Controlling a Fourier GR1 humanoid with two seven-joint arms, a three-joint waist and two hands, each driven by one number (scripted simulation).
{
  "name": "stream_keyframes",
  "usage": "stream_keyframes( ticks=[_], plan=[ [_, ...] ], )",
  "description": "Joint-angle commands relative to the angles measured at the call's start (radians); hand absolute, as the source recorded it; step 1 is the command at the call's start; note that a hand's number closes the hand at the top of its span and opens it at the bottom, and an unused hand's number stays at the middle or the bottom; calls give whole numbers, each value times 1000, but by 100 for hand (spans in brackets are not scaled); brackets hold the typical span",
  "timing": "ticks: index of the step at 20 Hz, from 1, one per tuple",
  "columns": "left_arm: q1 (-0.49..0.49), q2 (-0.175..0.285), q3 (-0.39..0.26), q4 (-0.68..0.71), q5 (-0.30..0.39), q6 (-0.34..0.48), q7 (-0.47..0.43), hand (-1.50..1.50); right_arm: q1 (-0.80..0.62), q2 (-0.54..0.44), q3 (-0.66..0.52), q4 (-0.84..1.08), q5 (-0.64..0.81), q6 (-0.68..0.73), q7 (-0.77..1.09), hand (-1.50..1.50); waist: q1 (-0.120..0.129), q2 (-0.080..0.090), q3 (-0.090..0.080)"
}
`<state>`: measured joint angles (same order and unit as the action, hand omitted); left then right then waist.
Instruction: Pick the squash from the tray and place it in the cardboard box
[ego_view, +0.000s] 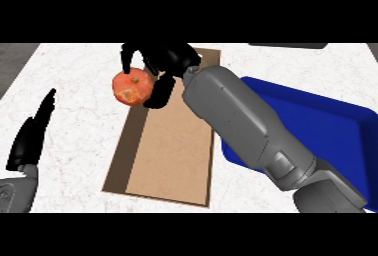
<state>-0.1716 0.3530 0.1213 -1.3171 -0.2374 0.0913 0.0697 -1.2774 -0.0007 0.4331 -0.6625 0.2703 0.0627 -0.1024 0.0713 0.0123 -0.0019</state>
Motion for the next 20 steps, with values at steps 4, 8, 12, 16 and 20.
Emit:
stream_keyframes(
  ticks=[4, 8, 12, 16, 20],
  plan=[
    [-46, -40, -43, 4, -45, 30, 19, 0, 28, 1, 183, 58, -207, -68, 83, -150, 41, 10, 0],
    [-28, 6, 3, 6, 5, -27, -13, 0, 4, 1, 180, 88, -299, -83, 25, -150, 31, 8, 0],
    [-55, 15, 7, 32, -3, -27, -12, 0, 29, 1, 191, 66, -357, -180, -97, -150, 31, 11, 1],
    [-10, -26, -7, 38, -27, 17, -39, 0, -4, 1, 133, 71, -462, -243, -110, -150, 25, 9, 0],
    [-26, -3, 31, 67, -11, 12, -27, 0, -27, 1, 4, 135, -542, -186, -177, -150, -15, 6, 1]
  ],
)
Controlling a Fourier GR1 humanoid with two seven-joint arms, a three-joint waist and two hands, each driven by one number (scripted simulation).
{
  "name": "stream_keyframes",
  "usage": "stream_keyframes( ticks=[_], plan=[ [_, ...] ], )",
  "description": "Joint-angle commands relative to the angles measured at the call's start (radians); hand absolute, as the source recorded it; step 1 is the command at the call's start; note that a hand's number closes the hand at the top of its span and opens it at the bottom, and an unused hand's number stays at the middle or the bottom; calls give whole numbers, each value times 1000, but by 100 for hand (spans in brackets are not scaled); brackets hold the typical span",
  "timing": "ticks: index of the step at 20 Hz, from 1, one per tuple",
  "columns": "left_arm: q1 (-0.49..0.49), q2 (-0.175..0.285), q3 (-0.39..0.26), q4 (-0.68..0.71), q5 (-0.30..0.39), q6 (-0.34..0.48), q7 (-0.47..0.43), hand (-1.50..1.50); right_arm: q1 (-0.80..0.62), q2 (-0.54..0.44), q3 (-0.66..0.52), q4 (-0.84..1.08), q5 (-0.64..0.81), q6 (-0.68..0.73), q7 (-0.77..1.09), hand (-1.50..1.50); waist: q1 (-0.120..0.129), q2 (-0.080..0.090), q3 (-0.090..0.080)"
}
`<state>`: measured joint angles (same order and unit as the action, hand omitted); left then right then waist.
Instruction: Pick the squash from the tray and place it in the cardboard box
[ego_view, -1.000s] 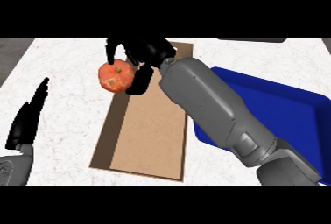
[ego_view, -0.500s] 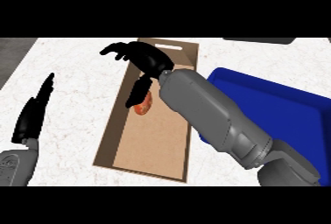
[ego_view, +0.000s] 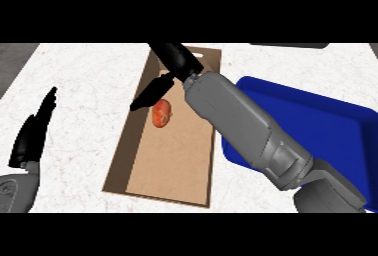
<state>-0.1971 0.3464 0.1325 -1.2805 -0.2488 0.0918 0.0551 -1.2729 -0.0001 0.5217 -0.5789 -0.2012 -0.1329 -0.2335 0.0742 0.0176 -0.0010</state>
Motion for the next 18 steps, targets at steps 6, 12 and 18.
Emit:
stream_keyframes(
  ticks=[6, 12, 18],
  plan=[
    [54, 25, 31, -40, 26, -29, -6, 0, -82, -99, -212, 192, -122, 200, -121, -150, -24, -3, 1],
    [26, 3, 35, 5, 17, -7, -25, 0, -68, -220, -245, 323, -92, 280, -209, -150, -28, 2, 1],
    [35, -8, 12, -49, -2, -2, 13, 0, -28, -421, -255, 371, -67, 474, -329, -150, -26, 4, 2]
  ],
)
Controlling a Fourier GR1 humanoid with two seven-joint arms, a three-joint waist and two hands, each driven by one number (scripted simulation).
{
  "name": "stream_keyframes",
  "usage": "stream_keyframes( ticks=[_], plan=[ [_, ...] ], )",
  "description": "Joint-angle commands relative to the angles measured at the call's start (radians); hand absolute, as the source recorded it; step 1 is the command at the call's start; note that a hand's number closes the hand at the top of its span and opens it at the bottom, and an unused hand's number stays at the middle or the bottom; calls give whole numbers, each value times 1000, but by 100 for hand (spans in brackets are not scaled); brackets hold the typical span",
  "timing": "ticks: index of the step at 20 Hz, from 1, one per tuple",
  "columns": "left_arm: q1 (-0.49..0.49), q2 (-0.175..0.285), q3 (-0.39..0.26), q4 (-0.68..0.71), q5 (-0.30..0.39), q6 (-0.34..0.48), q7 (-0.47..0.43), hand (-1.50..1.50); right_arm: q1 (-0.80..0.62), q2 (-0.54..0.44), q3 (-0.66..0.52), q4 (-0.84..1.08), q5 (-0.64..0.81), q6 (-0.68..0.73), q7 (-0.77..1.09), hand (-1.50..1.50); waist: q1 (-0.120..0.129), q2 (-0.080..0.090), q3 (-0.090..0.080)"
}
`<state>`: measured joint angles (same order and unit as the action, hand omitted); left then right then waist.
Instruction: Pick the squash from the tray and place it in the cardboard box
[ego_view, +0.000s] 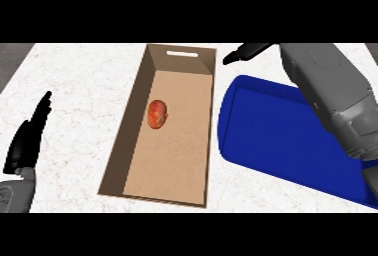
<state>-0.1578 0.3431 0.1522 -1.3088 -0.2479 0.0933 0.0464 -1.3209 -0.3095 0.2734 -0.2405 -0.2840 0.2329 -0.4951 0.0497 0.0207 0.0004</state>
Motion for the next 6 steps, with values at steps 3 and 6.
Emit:
stream_keyframes(
  ticks=[3, 6],
  plan=[
    [0, 12, -7, -47, -5, -18, 38, 0, 1, -150, 1, 69, 40, 171, -76, -150, 9, 1, 1],
    [-40, 26, 6, -17, 2, -26, 28, 0, 22, -208, 30, 95, 80, 231, -137, -150, 25, 17, 2]
  ],
)
